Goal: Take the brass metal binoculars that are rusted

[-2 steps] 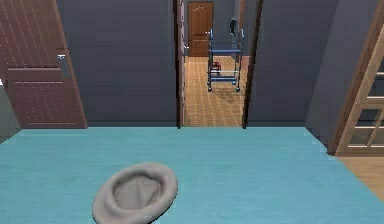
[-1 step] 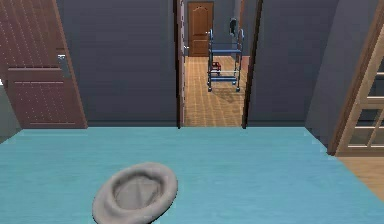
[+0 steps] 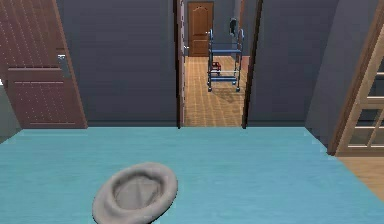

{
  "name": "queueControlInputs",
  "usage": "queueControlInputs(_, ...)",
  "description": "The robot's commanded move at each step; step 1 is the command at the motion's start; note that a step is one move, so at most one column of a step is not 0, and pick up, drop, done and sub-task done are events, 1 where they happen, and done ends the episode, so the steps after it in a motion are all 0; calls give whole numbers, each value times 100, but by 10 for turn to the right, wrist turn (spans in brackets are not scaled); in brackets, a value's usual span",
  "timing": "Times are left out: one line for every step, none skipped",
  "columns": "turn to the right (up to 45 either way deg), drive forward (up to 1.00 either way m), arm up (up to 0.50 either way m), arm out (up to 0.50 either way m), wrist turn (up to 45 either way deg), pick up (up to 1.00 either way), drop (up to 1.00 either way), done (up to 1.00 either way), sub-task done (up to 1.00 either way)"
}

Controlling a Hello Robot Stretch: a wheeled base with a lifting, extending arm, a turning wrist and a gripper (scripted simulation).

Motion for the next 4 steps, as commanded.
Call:
queueControlInputs(0,0,0,0,450,0,0,0,0)
queueControlInputs(0,0,0,0,450,0,0,0,0)
queueControlInputs(0,0,0,0,450,0,0,0,0)
queueControlInputs(0,0,0,0,90,0,0,0,0)
